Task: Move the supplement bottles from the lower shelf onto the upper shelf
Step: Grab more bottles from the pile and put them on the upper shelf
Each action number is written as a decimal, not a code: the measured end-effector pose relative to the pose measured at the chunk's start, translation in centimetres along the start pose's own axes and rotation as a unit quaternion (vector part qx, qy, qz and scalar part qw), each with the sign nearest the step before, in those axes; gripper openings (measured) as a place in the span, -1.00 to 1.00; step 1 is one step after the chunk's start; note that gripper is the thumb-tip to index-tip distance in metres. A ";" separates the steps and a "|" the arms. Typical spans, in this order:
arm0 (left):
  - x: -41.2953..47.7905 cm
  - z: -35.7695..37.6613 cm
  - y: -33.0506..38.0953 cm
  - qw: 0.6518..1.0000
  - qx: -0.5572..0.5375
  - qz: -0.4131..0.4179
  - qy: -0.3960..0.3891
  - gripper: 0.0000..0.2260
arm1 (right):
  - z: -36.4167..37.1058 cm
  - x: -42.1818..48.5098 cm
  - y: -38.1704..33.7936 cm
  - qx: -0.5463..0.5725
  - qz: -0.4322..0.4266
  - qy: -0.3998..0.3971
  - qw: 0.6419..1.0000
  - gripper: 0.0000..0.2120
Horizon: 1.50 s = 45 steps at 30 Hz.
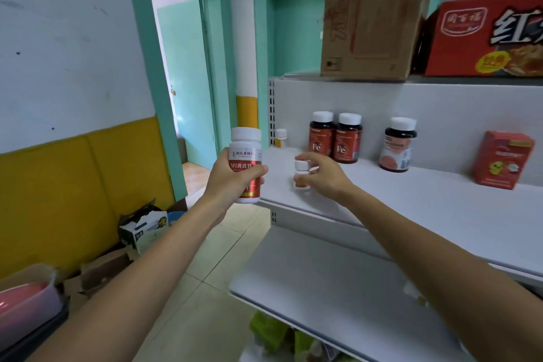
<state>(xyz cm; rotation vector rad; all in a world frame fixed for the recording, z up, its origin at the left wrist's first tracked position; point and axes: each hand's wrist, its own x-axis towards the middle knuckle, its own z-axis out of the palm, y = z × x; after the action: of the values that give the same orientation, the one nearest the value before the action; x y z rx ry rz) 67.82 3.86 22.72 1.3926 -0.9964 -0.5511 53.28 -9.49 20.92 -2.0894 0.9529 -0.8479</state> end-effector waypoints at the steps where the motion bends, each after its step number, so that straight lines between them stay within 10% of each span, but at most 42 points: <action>1: 0.8 0.0 -0.1 1.000 -0.001 0.004 -0.005 -0.65 | 0.2 0.8 0.1 -0.014 -0.003 0.004 1.000 -0.57; 21: 15.4 -2.3 -5.8 0.987 0.043 0.037 -0.149 -0.38 | 5.4 16.5 2.3 -0.303 0.055 0.121 0.944 -0.72; 32: 18.8 -3.7 -7.2 0.978 -0.008 0.069 -0.197 -0.58 | 6.8 16.6 0.8 -0.362 0.096 0.177 0.910 -0.65; 38: 16.6 -0.3 -5.4 0.950 -0.032 0.044 -0.308 -0.36 | 4.6 10.2 -1.3 -0.139 0.079 0.341 0.926 -0.79; 45: 6.8 9.1 -1.5 0.901 -0.075 0.040 -0.425 -0.71 | -3.4 -3.4 -3.0 0.163 0.094 0.335 0.923 -0.73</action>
<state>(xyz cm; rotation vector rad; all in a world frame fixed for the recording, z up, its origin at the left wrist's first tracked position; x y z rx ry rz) 64.08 -6.90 21.97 0.9477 -1.6506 -1.2002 49.99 -6.25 24.18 -1.4023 1.2272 -1.5446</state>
